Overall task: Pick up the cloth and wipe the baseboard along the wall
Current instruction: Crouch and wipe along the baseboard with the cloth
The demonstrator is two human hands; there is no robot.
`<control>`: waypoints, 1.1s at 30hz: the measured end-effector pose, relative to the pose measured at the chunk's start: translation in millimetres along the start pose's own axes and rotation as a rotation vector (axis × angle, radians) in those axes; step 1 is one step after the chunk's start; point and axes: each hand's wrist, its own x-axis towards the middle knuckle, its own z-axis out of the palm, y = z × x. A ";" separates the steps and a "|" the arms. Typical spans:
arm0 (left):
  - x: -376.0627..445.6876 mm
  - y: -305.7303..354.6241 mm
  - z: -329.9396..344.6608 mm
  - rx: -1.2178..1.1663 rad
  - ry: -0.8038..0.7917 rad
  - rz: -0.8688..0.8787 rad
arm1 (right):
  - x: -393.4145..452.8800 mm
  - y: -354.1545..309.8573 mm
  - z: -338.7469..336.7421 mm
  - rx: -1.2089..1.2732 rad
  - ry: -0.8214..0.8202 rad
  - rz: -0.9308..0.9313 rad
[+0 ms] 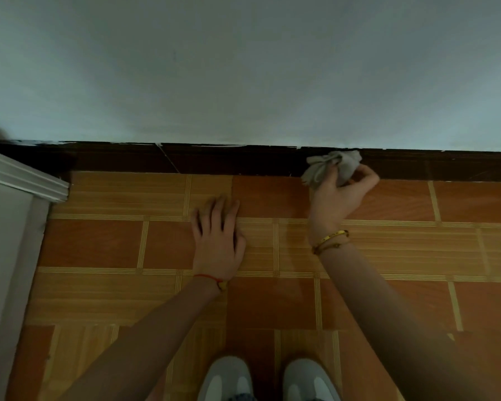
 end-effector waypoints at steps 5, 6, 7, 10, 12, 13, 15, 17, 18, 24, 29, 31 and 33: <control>-0.2 1.6 0.5 0.018 0.002 0.008 | -25.0 -7.9 15.9 0.019 -0.048 -0.028; -0.4 1.7 0.5 0.026 0.004 0.011 | -36.2 -10.0 21.0 0.014 -0.098 -0.046; -0.6 1.8 0.6 0.035 0.009 0.016 | -47.6 -10.6 27.0 0.016 -0.157 -0.061; -0.7 0.8 0.8 0.057 0.019 0.034 | -75.5 -14.6 42.9 0.041 -0.286 -0.046; -0.2 0.4 0.2 0.052 0.022 0.034 | -77.9 -13.4 45.1 0.054 -0.304 -0.037; 0.2 0.5 -0.1 0.047 0.023 0.029 | -73.9 -11.4 42.2 0.051 -0.299 -0.039; 0.0 1.0 -1.1 0.037 0.026 0.020 | -55.5 -5.6 31.2 0.031 -0.229 -0.041; -0.7 1.5 -1.8 0.020 0.029 0.019 | -26.2 0.5 17.6 0.034 -0.104 0.023; -1.0 1.5 -1.7 0.014 0.027 0.020 | -11.1 2.4 10.5 0.034 -0.050 0.061; 0.2 3.3 -0.6 0.021 -0.004 0.007 | 13.8 5.9 -0.4 0.003 0.031 0.045; 0.0 3.4 -0.1 0.030 0.001 0.015 | -34.4 21.0 24.4 -0.054 -0.216 -0.025; -0.6 2.3 -0.3 0.030 0.008 0.023 | -55.3 26.1 35.7 -0.073 -0.318 -0.076; -0.8 1.1 -0.9 0.027 0.017 0.031 | -65.3 26.5 43.8 -0.078 -0.342 -0.083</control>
